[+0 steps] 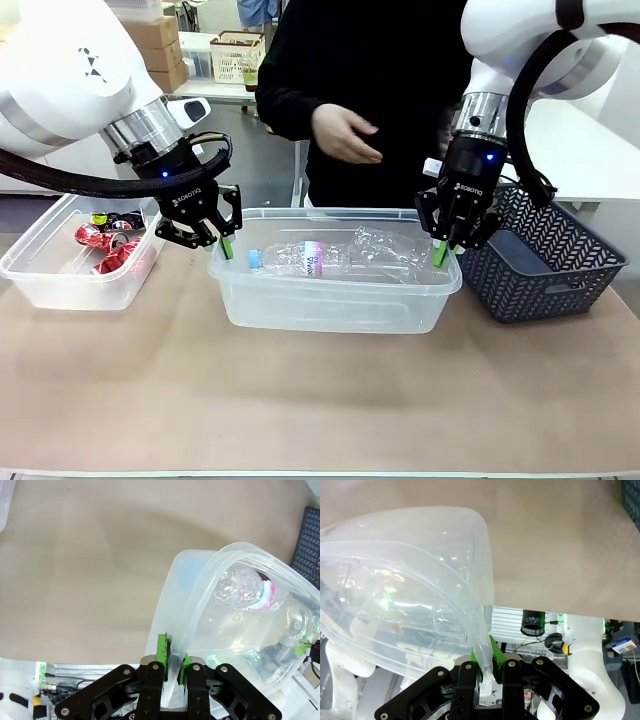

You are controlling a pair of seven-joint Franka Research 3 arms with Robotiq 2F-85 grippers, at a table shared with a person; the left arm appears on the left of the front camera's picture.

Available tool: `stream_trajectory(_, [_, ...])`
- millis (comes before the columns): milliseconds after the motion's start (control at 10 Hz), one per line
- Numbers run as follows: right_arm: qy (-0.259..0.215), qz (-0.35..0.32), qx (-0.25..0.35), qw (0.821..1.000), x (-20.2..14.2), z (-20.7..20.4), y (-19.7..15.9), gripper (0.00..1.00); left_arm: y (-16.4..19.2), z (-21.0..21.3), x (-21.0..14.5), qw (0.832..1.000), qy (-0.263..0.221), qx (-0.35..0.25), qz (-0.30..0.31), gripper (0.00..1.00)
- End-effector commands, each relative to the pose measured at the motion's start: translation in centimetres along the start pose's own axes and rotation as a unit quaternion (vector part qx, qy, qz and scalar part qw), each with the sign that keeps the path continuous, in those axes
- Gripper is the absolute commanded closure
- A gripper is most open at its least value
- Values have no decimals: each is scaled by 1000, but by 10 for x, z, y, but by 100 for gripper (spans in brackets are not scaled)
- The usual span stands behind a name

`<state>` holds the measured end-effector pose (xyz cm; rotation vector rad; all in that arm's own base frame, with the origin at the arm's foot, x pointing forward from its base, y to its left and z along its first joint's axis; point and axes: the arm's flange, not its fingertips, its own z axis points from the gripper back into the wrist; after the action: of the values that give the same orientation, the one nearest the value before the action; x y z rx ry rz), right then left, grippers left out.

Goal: Sort the waste into each basket.
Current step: Offer the picked Organizing box to the human.

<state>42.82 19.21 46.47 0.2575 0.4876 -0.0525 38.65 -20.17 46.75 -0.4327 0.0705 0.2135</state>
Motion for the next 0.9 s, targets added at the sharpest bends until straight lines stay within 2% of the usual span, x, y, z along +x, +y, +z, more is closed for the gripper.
stream_trajectory(0, [8, 1, 4, 1000, -3, -1, 3, 100, 1, 5, 2, 1000, -15, -6, 24, 100])
stream_trajectory(800, [8, 1, 4, 1000, -3, -1, 3, 100, 1, 5, 2, 1000, -15, -6, 24, 100])
